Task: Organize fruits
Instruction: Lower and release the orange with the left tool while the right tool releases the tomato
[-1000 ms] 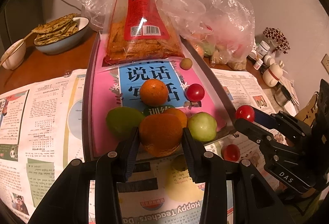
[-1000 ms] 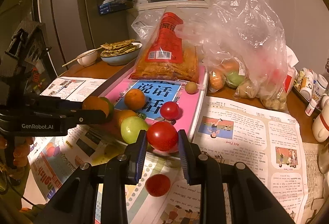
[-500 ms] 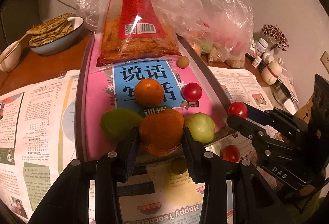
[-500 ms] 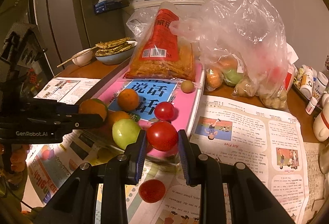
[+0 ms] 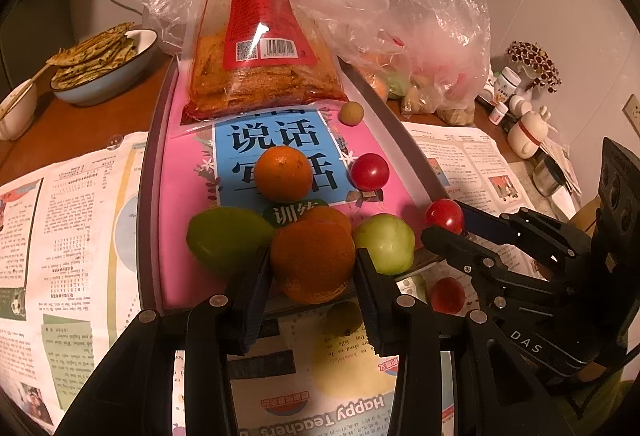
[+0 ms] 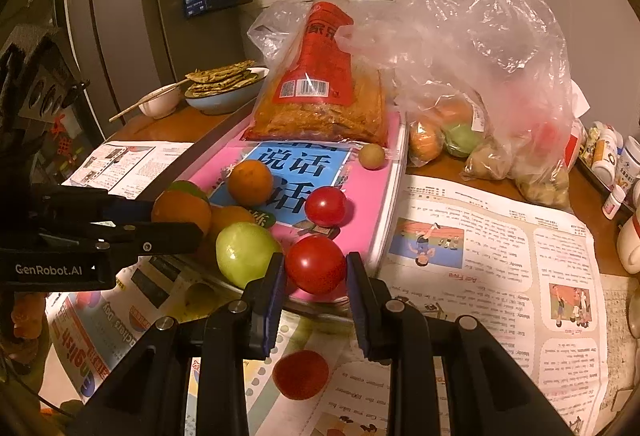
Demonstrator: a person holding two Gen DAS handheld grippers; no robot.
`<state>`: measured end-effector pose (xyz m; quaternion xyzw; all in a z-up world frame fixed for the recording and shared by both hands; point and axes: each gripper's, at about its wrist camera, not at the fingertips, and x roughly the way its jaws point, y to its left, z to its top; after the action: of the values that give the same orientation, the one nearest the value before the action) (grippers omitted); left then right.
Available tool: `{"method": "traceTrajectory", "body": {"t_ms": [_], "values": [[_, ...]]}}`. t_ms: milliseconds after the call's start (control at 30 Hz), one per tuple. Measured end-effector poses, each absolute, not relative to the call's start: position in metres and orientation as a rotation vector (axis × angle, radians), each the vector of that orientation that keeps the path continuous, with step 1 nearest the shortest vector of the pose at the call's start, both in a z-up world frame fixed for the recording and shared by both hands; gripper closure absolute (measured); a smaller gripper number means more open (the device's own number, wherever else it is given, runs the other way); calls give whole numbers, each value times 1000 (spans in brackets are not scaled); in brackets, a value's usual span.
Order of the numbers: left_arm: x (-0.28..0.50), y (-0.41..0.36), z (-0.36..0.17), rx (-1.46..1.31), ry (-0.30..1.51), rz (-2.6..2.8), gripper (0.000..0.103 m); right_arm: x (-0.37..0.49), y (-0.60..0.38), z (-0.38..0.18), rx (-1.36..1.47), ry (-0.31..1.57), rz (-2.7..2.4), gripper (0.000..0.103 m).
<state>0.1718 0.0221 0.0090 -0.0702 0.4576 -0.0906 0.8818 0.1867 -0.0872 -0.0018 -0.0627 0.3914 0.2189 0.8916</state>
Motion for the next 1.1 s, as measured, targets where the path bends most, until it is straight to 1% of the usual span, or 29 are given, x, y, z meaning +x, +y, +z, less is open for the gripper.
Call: {"method": "traceTrajectory", "body": {"t_ms": [867,1000,1100], "values": [[172,21,9,-143,957,-189,61,188,-87,-5,-119,844,451,72],[172,21,8,-144,957,-189,61,187,-88,-5,-114,846,448,72],[172,21,8,-144,957,-188,61,187,-90,-4,-103,843,447,69]]}}
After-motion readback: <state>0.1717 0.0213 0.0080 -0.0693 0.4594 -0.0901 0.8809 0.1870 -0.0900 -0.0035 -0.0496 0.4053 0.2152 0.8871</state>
